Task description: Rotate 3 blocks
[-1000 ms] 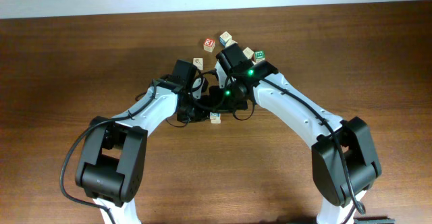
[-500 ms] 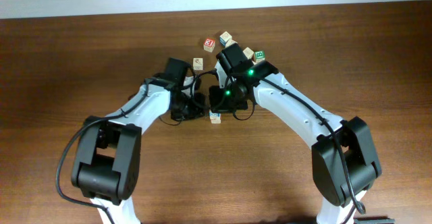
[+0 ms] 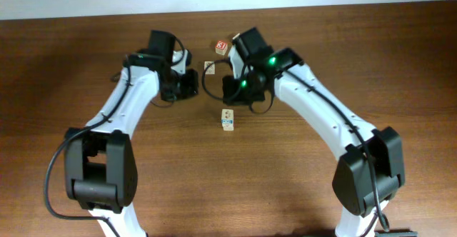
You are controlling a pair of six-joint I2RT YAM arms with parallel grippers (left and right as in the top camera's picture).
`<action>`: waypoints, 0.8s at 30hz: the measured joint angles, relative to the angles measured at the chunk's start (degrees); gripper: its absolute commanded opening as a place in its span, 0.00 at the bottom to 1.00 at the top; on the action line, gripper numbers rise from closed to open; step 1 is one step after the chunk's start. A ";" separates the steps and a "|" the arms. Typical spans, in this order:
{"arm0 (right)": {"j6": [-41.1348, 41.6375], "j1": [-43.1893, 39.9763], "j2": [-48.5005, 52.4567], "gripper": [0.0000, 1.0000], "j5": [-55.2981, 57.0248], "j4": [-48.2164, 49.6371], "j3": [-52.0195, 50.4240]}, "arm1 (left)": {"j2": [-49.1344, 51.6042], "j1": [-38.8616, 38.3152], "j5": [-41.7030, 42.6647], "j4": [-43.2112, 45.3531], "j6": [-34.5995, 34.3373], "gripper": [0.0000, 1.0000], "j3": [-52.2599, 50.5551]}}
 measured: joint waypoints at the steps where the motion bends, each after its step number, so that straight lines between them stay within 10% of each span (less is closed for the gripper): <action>1: -0.85 -0.46 0.00 0.20 0.02 -1.33 2.16 | 0.00 0.61 -0.22 -1.18 0.55 0.00 1.51; 5: -3.96 -3.58 0.02 0.61 1.90 -9.75 13.18 | -0.02 3.41 -1.88 -7.23 3.78 0.09 9.77; 10: -7.69 -7.67 0.07 0.99 9.25 -22.45 27.47 | -0.96 6.36 -4.96 -16.48 8.22 0.48 21.44; 12: -9.11 -8.68 0.04 0.98 13.64 -27.58 32.83 | -3.04 6.99 -7.45 -17.84 9.09 0.59 23.45; 13: -9.40 -8.79 -0.11 0.98 15.65 -29.38 34.73 | -3.93 7.06 -8.39 -18.27 9.49 0.94 23.76; 14: -9.64 -8.81 -0.15 0.98 17.57 -31.52 36.41 | -5.09 7.06 -9.51 -18.78 9.92 0.99 24.06; 24: -10.01 -8.81 -11.10 0.98 29.31 -42.14 39.87 | -7.85 7.04 -12.85 -20.76 9.99 0.99 24.55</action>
